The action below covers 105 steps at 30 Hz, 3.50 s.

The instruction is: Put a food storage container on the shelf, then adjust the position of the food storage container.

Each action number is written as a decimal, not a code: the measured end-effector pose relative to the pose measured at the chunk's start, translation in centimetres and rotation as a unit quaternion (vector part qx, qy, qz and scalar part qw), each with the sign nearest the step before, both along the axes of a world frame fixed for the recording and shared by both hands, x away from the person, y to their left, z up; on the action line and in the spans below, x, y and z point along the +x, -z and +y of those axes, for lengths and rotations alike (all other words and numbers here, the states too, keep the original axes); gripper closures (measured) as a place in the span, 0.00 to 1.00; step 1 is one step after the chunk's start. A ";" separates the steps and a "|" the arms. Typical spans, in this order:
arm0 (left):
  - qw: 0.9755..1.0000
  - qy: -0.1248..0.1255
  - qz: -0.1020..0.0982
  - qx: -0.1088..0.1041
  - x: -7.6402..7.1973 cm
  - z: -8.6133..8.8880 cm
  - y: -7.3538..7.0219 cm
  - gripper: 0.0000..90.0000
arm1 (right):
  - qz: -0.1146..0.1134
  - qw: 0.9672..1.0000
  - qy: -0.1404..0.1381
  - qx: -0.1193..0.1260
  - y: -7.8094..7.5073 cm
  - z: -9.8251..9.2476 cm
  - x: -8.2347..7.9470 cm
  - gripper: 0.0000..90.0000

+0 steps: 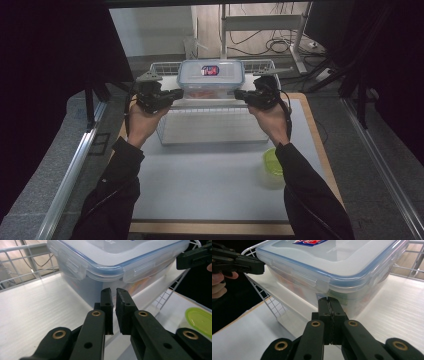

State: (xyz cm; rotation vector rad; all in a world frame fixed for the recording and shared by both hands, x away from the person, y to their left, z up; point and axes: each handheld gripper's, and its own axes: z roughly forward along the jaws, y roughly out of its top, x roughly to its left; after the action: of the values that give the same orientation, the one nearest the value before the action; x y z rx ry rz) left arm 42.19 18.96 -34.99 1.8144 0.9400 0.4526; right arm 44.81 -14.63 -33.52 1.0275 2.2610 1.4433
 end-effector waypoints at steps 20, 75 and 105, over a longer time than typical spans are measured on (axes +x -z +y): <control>0.999 0.028 -0.019 0.032 -3.0 -1.3 1.5 0.52 | -0.003 1.000 -0.010 0.004 1.0 -1.0 -1.6 0.69; 0.993 0.078 -0.024 0.087 -16.7 -1.4 13.6 0.03 | -0.004 0.992 -0.078 -0.097 12.0 -2.9 -14.2 0.09; 0.994 0.052 -0.016 0.094 -16.6 -0.9 14.5 0.04 | 0.028 0.994 0.034 -0.096 11.0 -10.3 -12.5 0.94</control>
State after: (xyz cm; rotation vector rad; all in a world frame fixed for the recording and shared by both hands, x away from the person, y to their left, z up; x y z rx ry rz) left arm 25.62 18.03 -49.51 2.0096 0.7982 0.5163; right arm 32.32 -24.94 -44.47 1.0852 2.3260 1.1575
